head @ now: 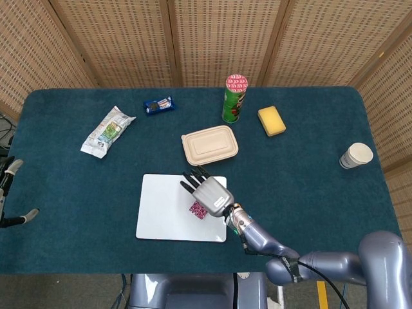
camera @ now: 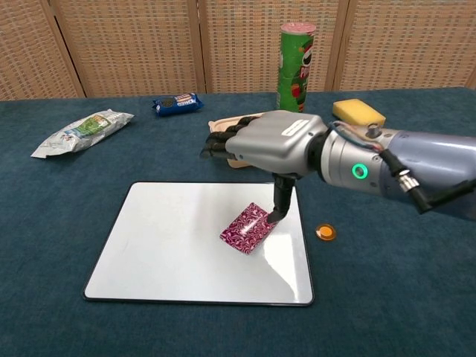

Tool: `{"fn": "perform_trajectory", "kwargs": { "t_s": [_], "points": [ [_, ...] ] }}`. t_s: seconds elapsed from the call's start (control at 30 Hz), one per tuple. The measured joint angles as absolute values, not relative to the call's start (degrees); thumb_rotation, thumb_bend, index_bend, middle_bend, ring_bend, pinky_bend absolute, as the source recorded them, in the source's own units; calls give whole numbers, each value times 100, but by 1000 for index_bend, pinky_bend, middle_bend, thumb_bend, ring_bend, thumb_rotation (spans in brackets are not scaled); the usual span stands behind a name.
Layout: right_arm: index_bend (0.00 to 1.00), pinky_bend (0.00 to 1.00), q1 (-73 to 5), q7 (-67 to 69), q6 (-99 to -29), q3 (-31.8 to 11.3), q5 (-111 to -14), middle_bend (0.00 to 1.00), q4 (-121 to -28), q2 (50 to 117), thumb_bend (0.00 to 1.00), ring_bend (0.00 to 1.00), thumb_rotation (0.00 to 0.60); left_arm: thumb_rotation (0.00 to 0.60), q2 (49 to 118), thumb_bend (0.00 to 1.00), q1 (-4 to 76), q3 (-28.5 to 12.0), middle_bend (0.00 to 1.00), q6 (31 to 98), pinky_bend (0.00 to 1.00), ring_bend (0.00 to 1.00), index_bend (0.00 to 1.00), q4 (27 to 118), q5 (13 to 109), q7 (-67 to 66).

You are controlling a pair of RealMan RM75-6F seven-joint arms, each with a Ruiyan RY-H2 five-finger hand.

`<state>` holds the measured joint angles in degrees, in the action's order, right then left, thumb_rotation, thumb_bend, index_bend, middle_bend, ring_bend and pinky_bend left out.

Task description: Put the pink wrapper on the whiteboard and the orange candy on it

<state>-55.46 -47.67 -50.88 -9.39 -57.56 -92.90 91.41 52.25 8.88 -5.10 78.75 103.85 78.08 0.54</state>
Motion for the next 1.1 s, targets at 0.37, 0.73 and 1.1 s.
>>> {"fn": "perform_trajectory", "kwargs": {
  "t_s": [0.37, 0.73, 1.1],
  "points": [
    [406, 24, -4944, -3880, -5541, -687, -5648, 0, -9338, 8830, 386, 0, 600, 600, 5241, 0, 888, -473, 0, 7907, 0, 0, 0, 10430, 7914, -32],
    [407, 24, -4482, -3234, -5816, -527, -5625, 0, -8913, 9289, 388, 0, 600, 600, 5248, 0, 904, -467, 0, 7873, 0, 0, 0, 10440, 7893, -81],
    [406, 23, -4222, -3067, -5943, -329, -5856, 0, -8574, 9597, 388, 0, 600, 600, 5232, 0, 897, -455, 0, 7884, 0, 0, 0, 10424, 7927, -28]
  ]
}}
